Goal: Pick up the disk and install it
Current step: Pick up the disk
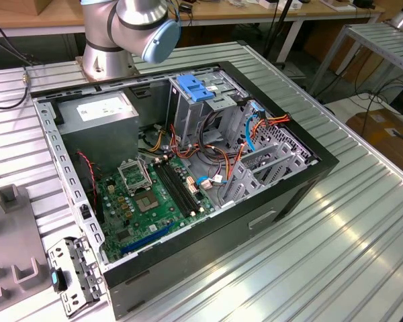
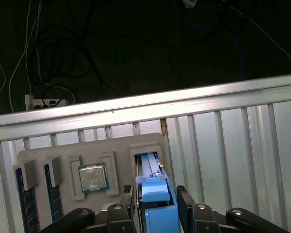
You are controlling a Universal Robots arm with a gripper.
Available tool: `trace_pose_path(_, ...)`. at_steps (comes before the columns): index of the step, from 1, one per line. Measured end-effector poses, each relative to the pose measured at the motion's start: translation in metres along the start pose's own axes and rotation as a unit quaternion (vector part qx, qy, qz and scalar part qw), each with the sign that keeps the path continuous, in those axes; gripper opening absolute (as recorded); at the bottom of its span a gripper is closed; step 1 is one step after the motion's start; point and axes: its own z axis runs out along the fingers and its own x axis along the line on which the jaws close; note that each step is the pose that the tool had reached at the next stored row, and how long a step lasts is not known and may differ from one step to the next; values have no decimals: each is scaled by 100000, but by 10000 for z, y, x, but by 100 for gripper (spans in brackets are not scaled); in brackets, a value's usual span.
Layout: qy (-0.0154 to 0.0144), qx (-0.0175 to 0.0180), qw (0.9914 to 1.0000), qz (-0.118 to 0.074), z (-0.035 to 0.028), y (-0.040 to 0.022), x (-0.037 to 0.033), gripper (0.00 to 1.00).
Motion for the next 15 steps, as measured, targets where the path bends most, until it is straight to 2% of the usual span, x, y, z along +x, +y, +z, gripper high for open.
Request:
trace_pose_path(8, -1, 3, 100000, -1, 3, 0, 0, 48)
trace_pose_path(10, -2, 4, 100000, 1, 3, 0, 0, 47)
trace_pose_path(11, -2, 3, 100000, -1, 3, 0, 0, 40)
trace_pose_path(15, -2, 3, 100000, 0, 3, 0, 0, 40)
